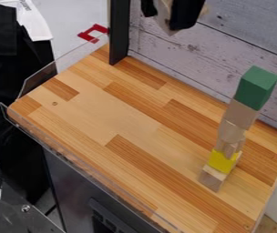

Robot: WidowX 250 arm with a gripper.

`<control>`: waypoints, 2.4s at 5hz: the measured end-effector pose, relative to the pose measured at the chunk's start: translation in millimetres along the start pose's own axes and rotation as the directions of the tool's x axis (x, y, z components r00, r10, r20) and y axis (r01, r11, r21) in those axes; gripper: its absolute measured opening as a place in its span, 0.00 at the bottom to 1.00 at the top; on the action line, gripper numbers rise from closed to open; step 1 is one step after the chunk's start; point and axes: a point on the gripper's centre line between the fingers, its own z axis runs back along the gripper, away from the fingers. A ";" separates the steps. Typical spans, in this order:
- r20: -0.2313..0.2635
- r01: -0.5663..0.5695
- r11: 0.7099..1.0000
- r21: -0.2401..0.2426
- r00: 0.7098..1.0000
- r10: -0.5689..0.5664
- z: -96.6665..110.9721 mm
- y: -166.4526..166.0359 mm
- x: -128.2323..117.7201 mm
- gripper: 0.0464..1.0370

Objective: Put the block on top of the green cube

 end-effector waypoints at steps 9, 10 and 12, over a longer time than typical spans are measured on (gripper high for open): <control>0.024 0.097 0.995 0.004 0.995 -0.097 3.5 -66.2 31.0 0.57; 0.010 0.097 0.995 0.006 0.995 -0.097 0.1 -70.5 27.5 0.57; -0.052 0.103 0.994 0.023 0.993 -0.101 -15.8 -72.6 31.5 0.57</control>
